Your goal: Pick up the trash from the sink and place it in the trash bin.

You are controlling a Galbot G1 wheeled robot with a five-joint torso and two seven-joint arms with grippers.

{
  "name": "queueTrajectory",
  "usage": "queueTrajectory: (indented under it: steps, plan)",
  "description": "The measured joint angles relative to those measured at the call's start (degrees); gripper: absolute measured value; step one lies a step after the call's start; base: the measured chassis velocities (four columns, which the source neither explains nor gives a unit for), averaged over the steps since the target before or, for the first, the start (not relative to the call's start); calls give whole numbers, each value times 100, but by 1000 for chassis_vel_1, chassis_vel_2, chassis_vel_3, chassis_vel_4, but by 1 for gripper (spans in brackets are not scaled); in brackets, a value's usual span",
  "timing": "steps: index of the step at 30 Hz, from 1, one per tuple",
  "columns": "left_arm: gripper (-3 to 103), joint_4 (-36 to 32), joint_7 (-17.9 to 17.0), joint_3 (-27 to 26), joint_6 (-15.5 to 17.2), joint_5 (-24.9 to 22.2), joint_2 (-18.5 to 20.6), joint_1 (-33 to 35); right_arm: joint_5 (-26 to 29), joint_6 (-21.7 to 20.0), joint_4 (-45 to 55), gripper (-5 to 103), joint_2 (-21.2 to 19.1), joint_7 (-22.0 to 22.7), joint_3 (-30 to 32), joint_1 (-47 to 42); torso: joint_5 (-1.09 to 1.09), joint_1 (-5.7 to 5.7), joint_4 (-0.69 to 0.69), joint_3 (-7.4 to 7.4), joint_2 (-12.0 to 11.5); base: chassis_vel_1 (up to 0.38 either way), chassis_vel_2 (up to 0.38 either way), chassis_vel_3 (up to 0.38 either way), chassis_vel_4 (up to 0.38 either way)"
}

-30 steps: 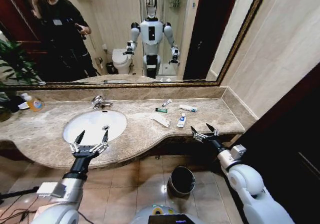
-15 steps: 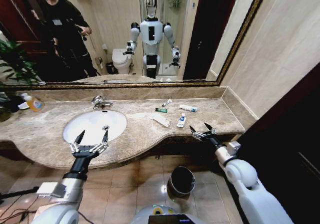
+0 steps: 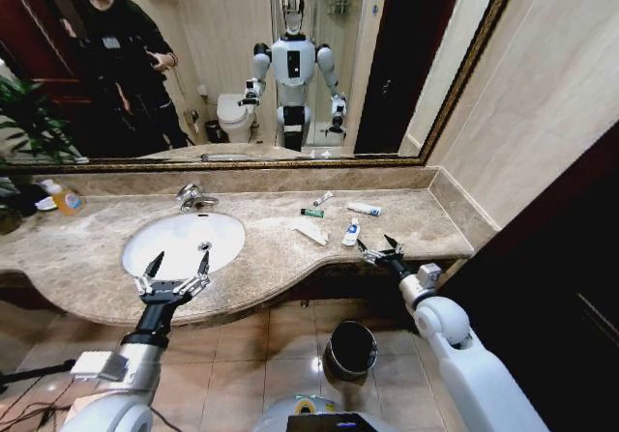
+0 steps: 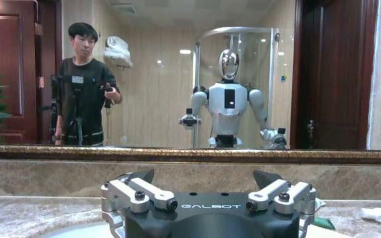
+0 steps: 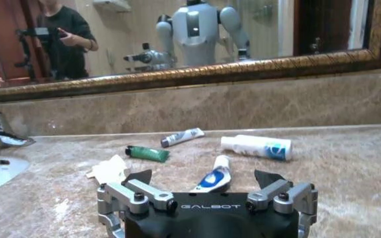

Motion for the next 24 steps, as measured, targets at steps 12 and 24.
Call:
queueTrajectory:
  steps: [12,24]
  plan:
    - [100,0,0,0,0,0,0,0,445,-548,98,100,368,1089,-401,250,0,0,1,0,0,0,0,0,0]
    - [100,0,0,0,0,0,0,0,747,-748,-7,100,580,1407,-803,459,0,0,1,0,0,0,0,0,0]
